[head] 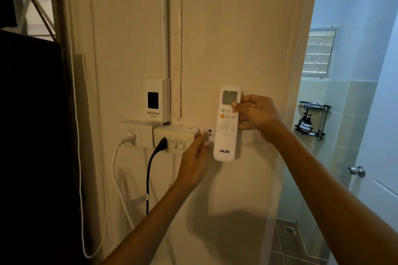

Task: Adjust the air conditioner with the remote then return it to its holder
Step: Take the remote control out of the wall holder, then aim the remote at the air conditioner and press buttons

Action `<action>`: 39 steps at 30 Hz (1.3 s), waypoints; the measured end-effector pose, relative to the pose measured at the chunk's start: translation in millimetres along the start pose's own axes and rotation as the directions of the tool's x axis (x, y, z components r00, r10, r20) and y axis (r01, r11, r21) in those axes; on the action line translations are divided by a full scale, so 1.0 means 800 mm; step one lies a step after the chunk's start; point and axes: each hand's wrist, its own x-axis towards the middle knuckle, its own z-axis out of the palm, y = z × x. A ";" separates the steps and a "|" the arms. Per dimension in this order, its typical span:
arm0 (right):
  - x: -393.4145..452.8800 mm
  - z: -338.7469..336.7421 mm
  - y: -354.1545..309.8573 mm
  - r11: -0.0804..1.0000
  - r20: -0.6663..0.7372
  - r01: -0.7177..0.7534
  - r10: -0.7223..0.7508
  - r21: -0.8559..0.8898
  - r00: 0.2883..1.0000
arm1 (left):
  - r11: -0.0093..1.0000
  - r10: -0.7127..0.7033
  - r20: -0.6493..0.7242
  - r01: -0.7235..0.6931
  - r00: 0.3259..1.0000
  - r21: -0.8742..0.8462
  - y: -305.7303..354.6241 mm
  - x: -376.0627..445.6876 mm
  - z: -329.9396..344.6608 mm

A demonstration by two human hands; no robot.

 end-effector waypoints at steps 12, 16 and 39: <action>-0.073 0.019 0.000 0.995 0.220 -0.060 0.041 0.080 0.975 | 0.969 -0.182 0.120 0.199 0.976 -0.146 0.073 -0.065 -0.042; -0.101 0.036 -0.008 0.991 0.286 -0.080 0.047 0.107 0.957 | 0.958 -0.220 0.129 0.239 0.967 -0.160 0.089 -0.101 -0.059; -0.291 0.180 -0.141 0.985 0.396 0.003 -0.073 0.175 0.915 | 0.975 -0.192 0.225 0.211 0.955 -0.065 0.198 -0.284 -0.282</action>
